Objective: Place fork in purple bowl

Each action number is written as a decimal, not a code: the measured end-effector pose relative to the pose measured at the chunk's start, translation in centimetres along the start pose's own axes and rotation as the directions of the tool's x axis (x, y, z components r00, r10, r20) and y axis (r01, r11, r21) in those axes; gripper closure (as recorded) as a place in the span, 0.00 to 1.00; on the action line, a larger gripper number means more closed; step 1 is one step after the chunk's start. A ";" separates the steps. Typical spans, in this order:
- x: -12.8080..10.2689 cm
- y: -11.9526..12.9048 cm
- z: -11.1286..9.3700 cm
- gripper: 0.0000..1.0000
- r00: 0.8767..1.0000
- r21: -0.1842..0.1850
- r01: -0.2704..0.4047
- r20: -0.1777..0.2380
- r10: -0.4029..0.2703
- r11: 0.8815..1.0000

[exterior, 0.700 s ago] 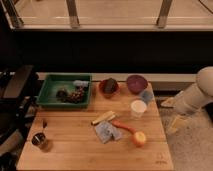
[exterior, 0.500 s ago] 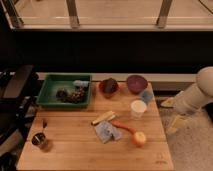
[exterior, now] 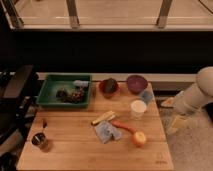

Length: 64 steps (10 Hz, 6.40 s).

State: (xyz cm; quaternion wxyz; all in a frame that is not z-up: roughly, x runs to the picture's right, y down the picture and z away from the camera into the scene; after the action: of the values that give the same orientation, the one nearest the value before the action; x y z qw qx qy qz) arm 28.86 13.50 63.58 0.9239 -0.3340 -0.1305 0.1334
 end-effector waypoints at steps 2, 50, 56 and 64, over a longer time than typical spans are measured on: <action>0.0 0.0 0.0 0.20 1.000 0.000 0.000 0.000 0.000 1.000; -24.5 5.7 17.0 0.20 0.827 -0.203 -0.024 0.546 0.134 0.979; -30.5 3.3 18.9 0.20 0.730 -0.150 -0.003 0.676 0.104 0.989; -36.3 2.0 23.6 0.20 0.718 -0.190 0.080 0.692 0.076 0.978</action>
State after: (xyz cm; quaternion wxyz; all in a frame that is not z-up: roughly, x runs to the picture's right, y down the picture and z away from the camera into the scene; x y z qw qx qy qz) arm -12.98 16.60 74.34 0.7674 -0.3534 -0.4812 0.2335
